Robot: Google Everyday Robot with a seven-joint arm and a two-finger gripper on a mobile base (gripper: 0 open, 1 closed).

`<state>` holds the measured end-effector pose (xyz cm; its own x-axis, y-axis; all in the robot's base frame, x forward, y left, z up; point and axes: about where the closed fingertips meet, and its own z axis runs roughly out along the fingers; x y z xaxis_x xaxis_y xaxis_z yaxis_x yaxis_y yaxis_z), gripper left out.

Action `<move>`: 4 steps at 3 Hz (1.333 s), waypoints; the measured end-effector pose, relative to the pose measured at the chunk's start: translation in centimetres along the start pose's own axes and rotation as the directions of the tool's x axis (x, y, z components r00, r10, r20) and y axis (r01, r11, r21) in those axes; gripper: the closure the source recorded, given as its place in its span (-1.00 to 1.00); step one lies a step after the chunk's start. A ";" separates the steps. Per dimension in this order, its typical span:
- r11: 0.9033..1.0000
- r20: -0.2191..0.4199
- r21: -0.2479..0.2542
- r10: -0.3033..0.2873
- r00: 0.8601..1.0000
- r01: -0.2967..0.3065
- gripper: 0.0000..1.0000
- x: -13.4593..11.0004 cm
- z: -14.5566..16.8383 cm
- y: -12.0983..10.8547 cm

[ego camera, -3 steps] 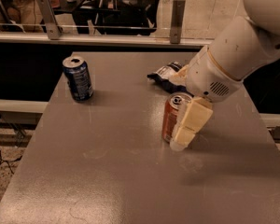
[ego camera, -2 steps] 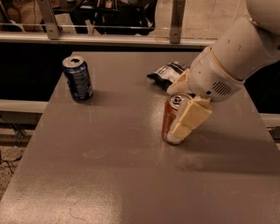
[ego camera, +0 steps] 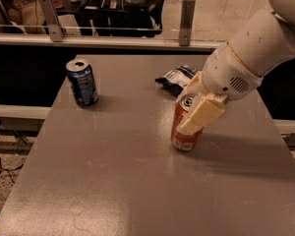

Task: Pick coke can

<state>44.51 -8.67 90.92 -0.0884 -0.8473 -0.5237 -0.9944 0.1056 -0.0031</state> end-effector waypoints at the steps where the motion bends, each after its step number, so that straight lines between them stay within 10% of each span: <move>1: 1.000 0.035 -0.026 -0.012 0.999 0.012 0.89 -1.8 -2.3 -0.7; 4: 0.991 0.154 -0.006 -0.130 0.979 0.132 1.00 -8.0 -9.9 -1.4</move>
Offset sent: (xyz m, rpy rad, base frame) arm 0.0161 0.0026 0.1361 0.1427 -0.0043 0.1454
